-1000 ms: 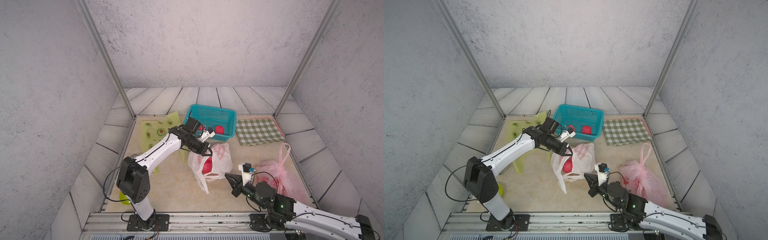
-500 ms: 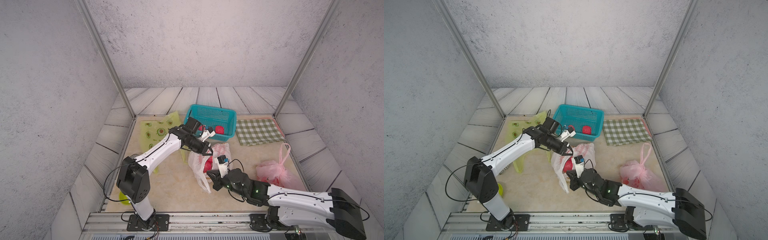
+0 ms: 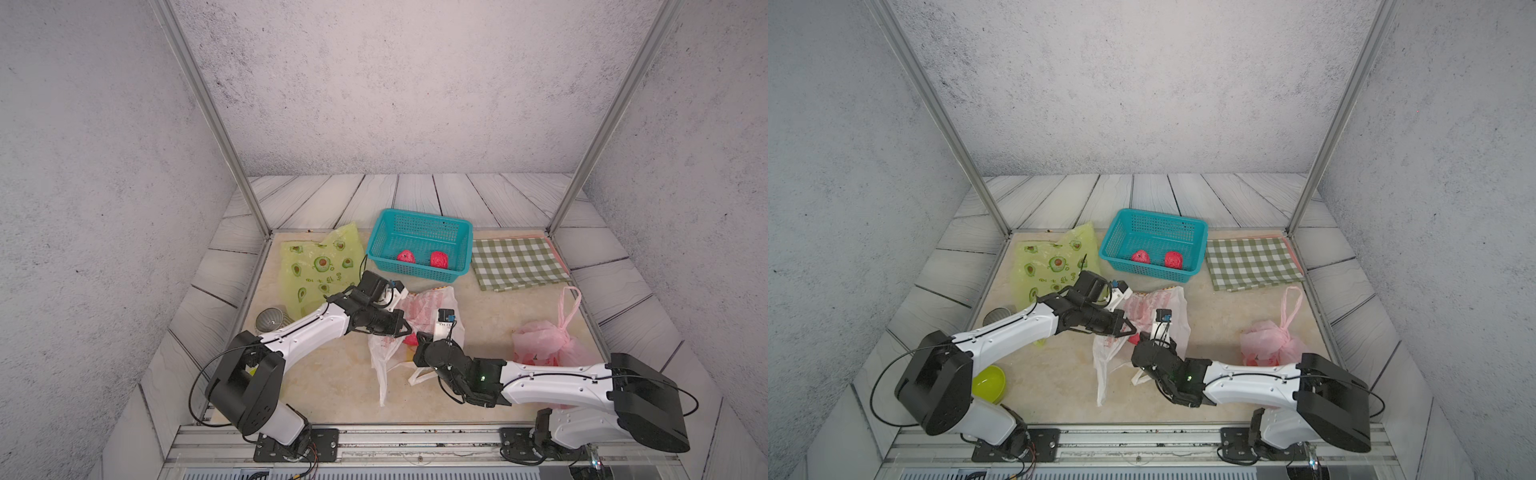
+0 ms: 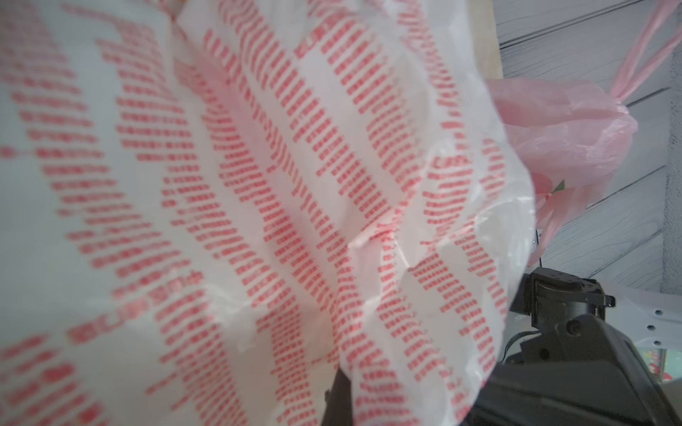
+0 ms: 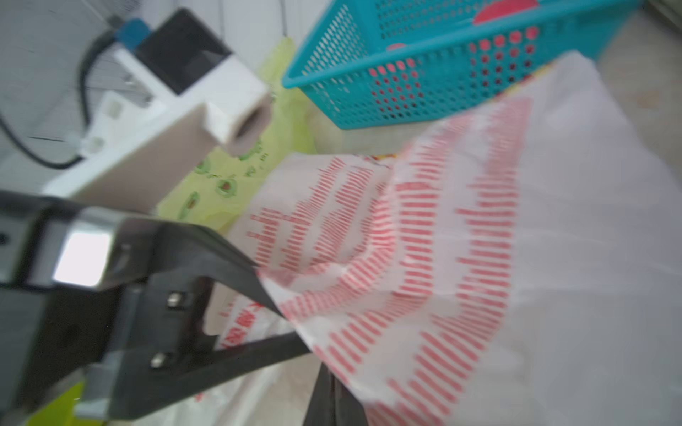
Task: Untie the knot of a plastic bag & take out the apple
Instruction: Untie the plastic bag at the center of the board.
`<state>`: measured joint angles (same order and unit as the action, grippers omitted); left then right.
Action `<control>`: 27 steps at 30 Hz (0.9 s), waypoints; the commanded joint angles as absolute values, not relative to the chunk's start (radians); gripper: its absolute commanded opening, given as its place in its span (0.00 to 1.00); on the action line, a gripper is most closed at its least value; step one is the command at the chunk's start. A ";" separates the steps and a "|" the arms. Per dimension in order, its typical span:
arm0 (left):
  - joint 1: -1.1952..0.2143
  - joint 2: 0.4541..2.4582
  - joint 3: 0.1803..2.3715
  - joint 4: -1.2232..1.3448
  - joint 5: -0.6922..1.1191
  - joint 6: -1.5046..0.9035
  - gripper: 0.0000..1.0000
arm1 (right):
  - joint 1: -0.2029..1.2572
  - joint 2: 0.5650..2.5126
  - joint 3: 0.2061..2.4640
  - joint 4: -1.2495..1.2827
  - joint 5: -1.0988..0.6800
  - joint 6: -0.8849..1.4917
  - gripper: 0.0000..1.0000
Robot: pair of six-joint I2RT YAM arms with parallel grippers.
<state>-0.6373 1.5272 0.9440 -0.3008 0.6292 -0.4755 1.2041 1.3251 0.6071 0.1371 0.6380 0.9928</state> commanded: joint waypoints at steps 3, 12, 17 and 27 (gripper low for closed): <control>-0.683 1.546 0.896 -0.109 0.585 -0.563 0.00 | 1.206 1.128 0.507 -0.266 0.812 1.158 0.00; -0.747 1.636 0.930 -0.024 0.550 -0.608 0.00 | 1.206 0.700 0.413 -0.382 0.533 0.854 0.21; -0.758 1.674 0.938 -0.010 0.542 -0.608 0.00 | 1.207 0.712 0.359 -0.317 0.286 0.868 0.56; -0.767 1.682 0.940 -0.005 0.526 -0.613 0.00 | 1.215 1.065 0.399 -0.080 0.102 0.910 0.66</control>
